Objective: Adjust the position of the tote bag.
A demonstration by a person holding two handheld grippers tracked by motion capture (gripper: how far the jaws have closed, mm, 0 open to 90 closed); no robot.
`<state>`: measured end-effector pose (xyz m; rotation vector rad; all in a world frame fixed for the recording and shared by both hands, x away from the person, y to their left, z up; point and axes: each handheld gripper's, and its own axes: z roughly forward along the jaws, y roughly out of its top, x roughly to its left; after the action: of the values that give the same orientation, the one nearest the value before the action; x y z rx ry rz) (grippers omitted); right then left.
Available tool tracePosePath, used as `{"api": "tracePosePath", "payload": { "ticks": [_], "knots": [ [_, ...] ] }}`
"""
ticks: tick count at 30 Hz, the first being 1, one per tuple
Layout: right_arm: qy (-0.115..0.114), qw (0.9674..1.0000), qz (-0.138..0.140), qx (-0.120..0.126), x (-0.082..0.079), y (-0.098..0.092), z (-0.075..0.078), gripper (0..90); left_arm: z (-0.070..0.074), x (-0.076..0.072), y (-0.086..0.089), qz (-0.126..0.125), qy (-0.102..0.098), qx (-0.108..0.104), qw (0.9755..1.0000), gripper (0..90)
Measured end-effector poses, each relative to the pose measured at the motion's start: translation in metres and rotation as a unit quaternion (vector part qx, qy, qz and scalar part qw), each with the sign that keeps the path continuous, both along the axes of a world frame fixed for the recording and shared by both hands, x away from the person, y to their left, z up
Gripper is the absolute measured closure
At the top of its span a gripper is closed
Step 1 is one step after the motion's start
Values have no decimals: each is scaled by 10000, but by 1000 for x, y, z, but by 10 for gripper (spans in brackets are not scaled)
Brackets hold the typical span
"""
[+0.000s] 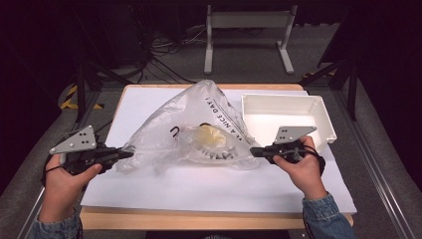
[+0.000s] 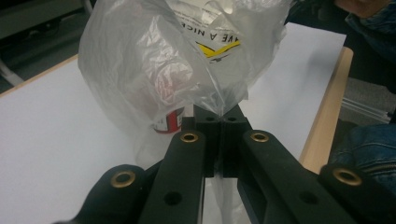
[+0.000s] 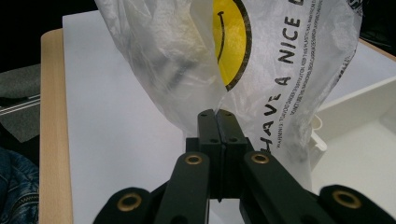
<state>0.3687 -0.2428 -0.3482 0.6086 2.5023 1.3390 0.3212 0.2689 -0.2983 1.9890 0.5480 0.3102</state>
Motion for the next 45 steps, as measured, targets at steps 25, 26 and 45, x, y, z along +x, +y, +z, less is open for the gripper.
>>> {"api": "tracePosePath", "payload": {
  "ticks": [25, 26, 45],
  "knots": [
    [-106, 9995, 265, 101, 8, 27, 4, 900, 19, -26, 12, 218, -484, -363, 9979, 892],
    [-114, 9996, 246, 116, 9, 27, 4, 900, 18, -23, 12, 265, -474, -378, 9978, 891],
    [-32, 9978, -645, 160, 25, 20, -14, 900, -25, 63, 5, 1123, -165, -315, 9930, 890]
  ]
}}
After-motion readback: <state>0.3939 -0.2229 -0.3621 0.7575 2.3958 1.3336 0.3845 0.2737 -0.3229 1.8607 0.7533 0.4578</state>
